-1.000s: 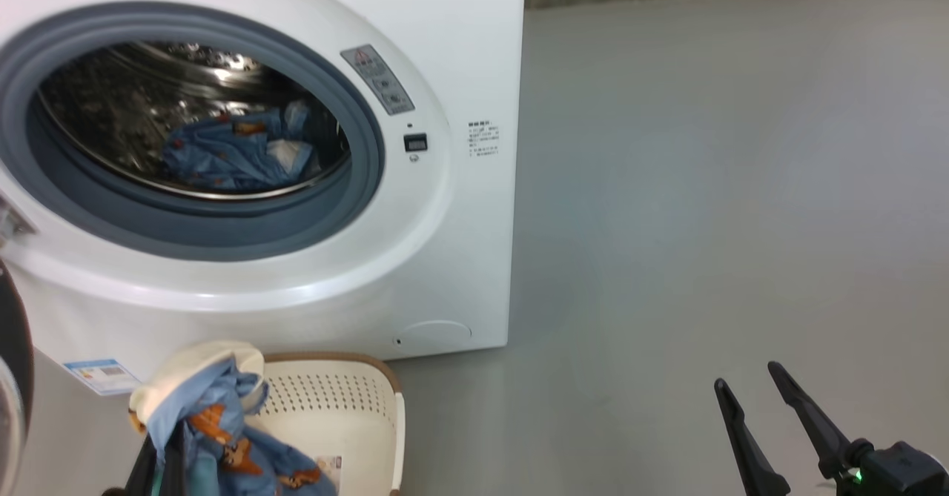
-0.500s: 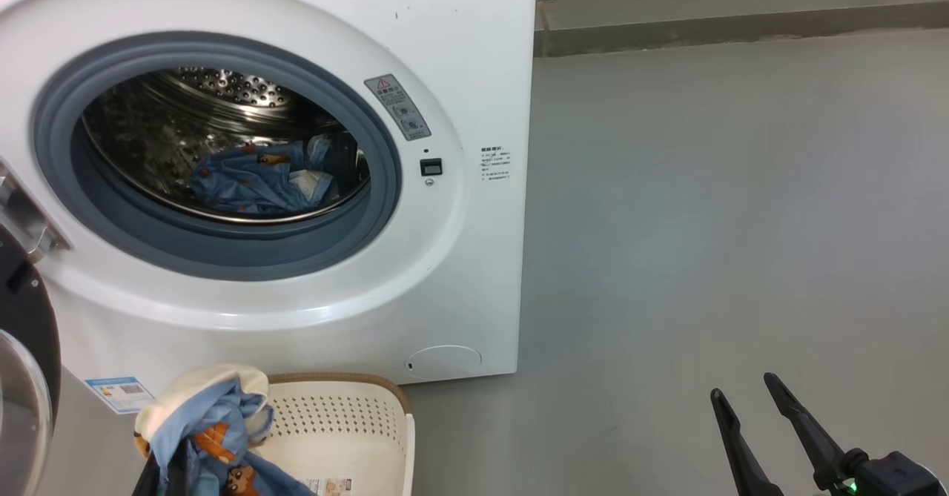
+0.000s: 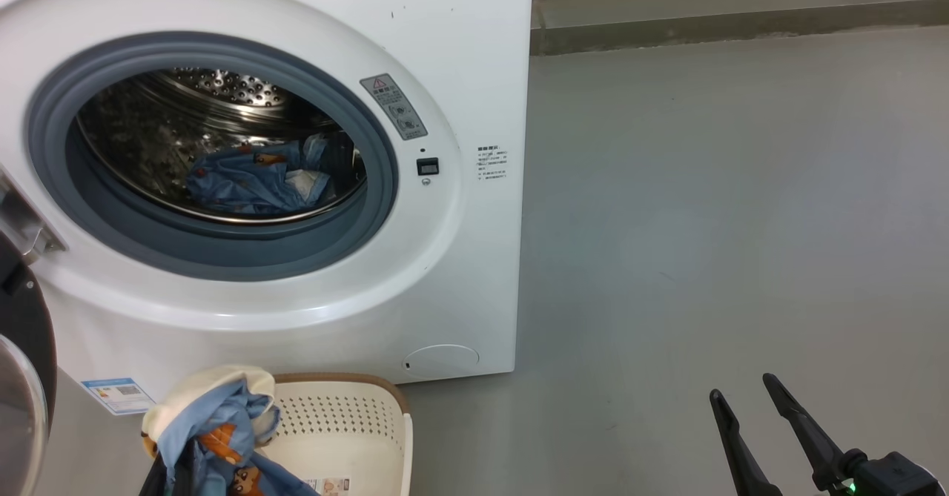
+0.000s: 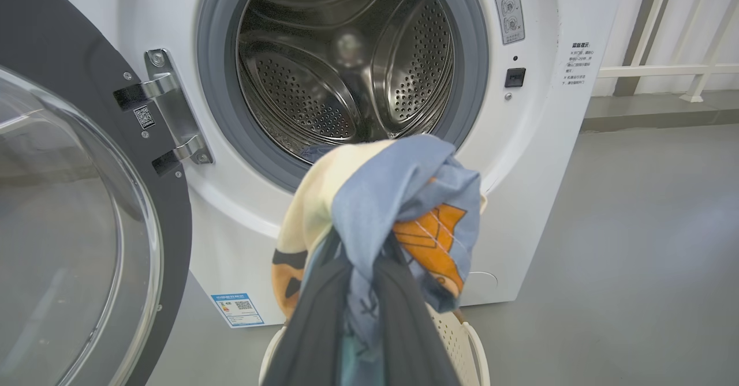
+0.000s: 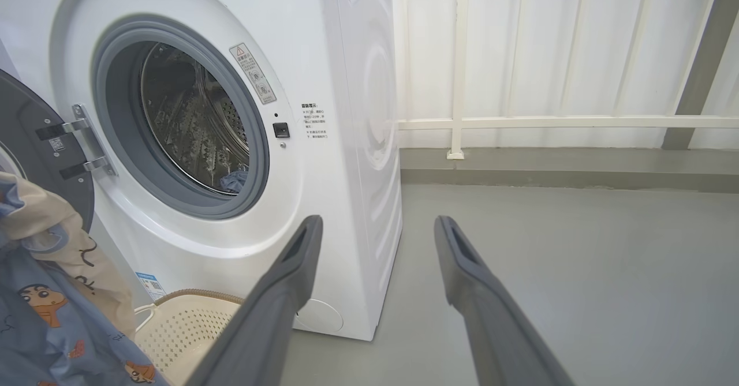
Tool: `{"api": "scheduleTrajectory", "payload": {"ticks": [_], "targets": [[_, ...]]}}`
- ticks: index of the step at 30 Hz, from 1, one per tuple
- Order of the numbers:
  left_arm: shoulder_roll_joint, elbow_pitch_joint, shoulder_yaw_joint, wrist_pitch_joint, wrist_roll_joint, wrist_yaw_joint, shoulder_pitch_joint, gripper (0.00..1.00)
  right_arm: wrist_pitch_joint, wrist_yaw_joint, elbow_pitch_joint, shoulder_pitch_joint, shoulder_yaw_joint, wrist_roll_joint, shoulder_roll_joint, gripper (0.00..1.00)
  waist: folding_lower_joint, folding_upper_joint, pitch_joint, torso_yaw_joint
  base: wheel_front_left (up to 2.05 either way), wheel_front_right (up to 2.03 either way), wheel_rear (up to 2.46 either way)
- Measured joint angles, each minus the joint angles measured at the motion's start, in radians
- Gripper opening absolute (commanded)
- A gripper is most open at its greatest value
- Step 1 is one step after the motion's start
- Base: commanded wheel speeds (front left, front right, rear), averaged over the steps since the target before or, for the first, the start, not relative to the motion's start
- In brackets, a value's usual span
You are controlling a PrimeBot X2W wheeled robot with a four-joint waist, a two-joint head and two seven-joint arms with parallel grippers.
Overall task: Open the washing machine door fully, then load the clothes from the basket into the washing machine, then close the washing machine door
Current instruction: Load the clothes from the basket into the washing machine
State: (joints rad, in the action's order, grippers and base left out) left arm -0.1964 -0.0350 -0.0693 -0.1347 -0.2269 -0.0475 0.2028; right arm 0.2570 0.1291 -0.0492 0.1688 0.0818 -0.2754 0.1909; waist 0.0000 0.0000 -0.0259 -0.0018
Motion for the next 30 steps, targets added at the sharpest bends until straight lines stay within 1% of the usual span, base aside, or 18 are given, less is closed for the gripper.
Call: {"api": "scheduleTrajectory", "payload": {"ticks": [9, 13, 15, 19, 23, 30], "targets": [[0.001, 0.005, -0.016, -0.009, -0.006, 0.0, -0.012, 0.0, 0.0, 0.0, -0.002, 0.0, 0.0, 0.0, 0.001, 1.0, 0.0, 0.0, 0.014, 0.001, 0.0, 0.0, 0.0], [0.002, 0.028, -0.026, -0.021, -0.014, 0.001, -0.046, 0.0, 0.0, 0.0, -0.006, 0.0, 0.001, 0.0, 0.007, 1.0, 0.0, 0.0, 0.029, 0.0, 0.0, 0.0, 0.0], [0.007, 0.043, -0.031, -0.027, -0.016, 0.008, -0.072, 0.0, 0.0, 0.0, -0.012, -0.001, 0.001, 0.0, 0.013, 1.0, 0.0, 0.0, 0.042, -0.001, 0.0, 0.0, 0.0], [0.021, 0.094, -0.041, -0.041, -0.031, 0.018, -0.155, 0.0, 0.0, 0.0, -0.025, -0.014, -0.002, -0.001, 0.028, 1.0, 0.0001, 0.0, 0.081, -0.003, 0.0, 0.0, 0.0], [0.038, 0.168, -0.048, -0.061, -0.042, 0.027, -0.272, 0.0, 0.0, 0.0, -0.04, -0.052, -0.004, -0.008, 0.036, 1.0, 0.0001, 0.0, 0.133, -0.006, 0.0, 0.0, 0.0], [0.04, 0.323, -0.04, -0.088, -0.045, 0.049, -0.498, 0.0, 0.0, 0.0, -0.061, -0.126, -0.015, -0.018, 0.049, 1.0, 0.0002, 0.0, 0.246, -0.021, 0.0, 0.0, 0.0]]}}
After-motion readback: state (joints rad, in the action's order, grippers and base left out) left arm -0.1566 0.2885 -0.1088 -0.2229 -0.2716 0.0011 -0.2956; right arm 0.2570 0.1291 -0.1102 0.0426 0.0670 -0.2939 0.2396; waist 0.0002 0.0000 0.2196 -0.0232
